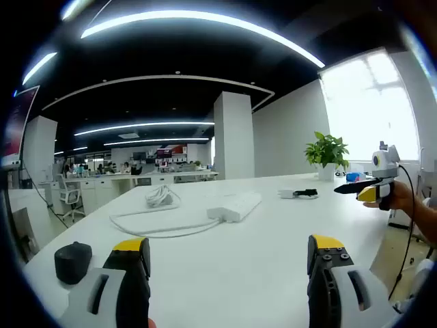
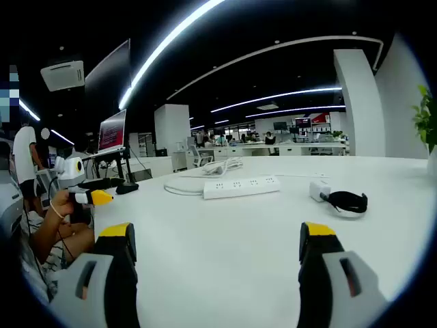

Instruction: Straighten the power strip on the desk, plug the charger into it

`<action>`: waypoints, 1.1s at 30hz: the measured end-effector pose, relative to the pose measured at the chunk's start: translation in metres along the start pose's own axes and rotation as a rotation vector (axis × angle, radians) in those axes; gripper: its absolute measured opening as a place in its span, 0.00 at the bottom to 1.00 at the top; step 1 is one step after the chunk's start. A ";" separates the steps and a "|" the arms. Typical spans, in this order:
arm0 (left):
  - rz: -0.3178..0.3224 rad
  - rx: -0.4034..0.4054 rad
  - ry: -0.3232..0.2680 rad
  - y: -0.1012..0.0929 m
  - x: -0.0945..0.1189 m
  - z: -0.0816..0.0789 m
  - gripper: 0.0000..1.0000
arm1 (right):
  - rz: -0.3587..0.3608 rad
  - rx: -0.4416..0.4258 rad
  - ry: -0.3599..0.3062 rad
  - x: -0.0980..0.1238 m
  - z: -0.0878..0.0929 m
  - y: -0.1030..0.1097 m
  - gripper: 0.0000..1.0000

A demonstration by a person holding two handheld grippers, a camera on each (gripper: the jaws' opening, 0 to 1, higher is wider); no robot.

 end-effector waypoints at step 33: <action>0.005 0.004 0.032 0.001 -0.087 -0.023 0.92 | -0.051 0.090 -0.023 -0.068 -0.036 -0.041 0.98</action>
Point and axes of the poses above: the point that each gripper's makers call its tool centre point, and the gripper's own axes: x roughly backward along the fingers, y roughly to its left, z roughly out of its underside, the point moved 5 cm from there along x, roughly backward along the fingers, and after that the axes turned 1 degree about -x, right-handed, at the moved point
